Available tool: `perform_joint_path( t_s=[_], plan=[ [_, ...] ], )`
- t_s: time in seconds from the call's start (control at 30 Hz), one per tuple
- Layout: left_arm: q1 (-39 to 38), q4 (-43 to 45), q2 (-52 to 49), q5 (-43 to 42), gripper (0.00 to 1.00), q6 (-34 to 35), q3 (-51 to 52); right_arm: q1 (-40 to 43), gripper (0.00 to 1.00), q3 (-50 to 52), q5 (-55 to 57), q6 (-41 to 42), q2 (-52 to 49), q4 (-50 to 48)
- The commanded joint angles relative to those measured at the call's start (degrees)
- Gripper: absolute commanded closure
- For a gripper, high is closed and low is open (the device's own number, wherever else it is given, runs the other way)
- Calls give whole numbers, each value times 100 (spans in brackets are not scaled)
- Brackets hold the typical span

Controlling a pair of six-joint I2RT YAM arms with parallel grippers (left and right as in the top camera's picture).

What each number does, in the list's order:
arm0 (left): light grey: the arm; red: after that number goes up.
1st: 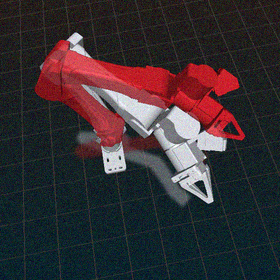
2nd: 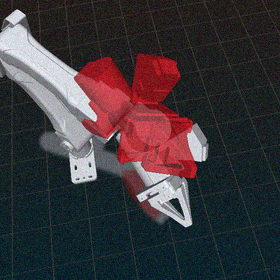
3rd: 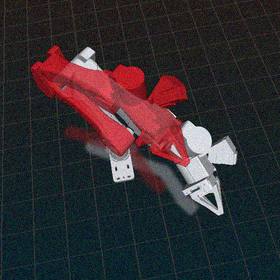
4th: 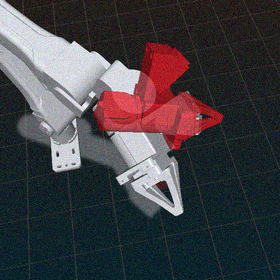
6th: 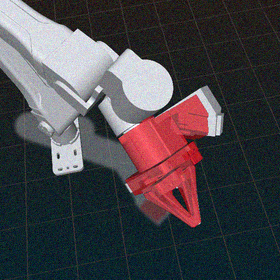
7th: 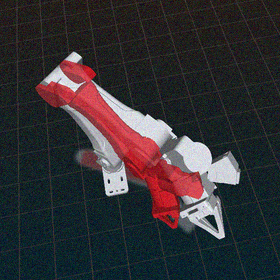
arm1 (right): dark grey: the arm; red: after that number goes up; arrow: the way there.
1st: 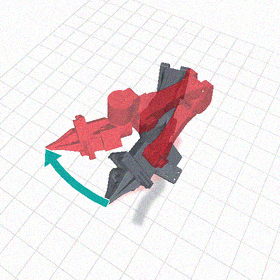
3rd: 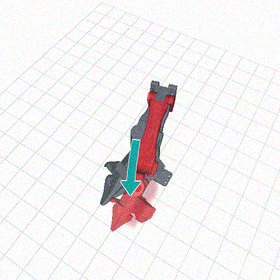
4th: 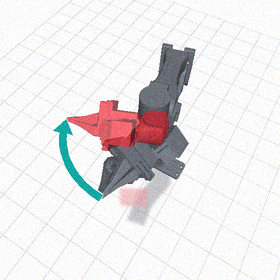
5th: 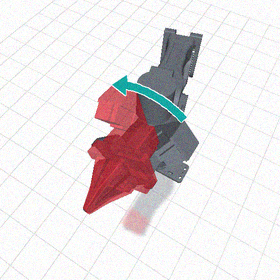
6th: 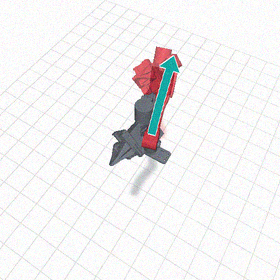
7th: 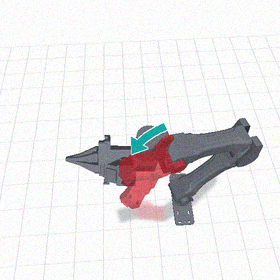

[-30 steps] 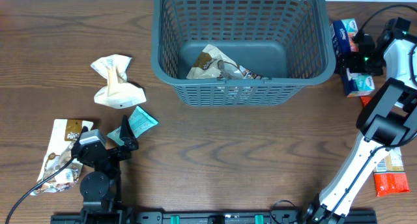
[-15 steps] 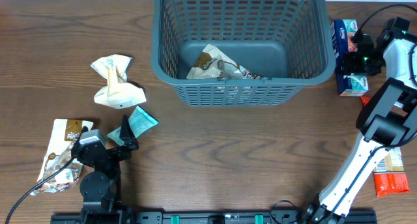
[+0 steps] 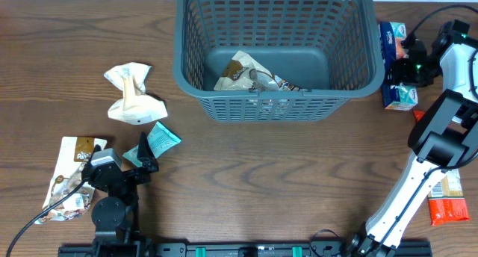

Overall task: Pack container
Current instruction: 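Grasp the Kleenex tissue box with the right gripper and lift, then carry the tissue box into the basket and release it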

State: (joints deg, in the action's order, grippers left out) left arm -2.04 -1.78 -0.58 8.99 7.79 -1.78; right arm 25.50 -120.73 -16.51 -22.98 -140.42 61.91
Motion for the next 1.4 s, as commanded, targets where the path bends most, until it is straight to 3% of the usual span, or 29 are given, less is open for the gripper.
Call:
perform_joint_path(
  t_s=[0.0, 0.3, 0.57, 0.73, 0.9, 1.07, 1.37],
  plan=[
    [-24, -136, 35, 46, 1, 72, 155, -79, 82, -330, -234, 68, 715, -26],
    [-24, -136, 35, 46, 1, 72, 155, -223, 99, -417, -122, 61, 2264, -240],
    [-24, -136, 35, 46, 1, 72, 155, -667, 99, -415, -74, -407, 3403, -166],
    [-24, -136, 35, 44, 1, 72, 155, -1401, 99, -415, -87, -1499, 3888, 138],
    [-24, -140, 35, -79, 1, 70, 155, -2319, 99, -415, -87, -2387, 4131, 369],
    [-24, -197, 35, -487, 1, 70, 155, -3296, 99, -415, -83, -2732, 4177, 396],
    [-24, -199, 35, -538, 1, 70, 155, -4065, 99, -398, -216, -3263, 3696, 863]
  ],
)
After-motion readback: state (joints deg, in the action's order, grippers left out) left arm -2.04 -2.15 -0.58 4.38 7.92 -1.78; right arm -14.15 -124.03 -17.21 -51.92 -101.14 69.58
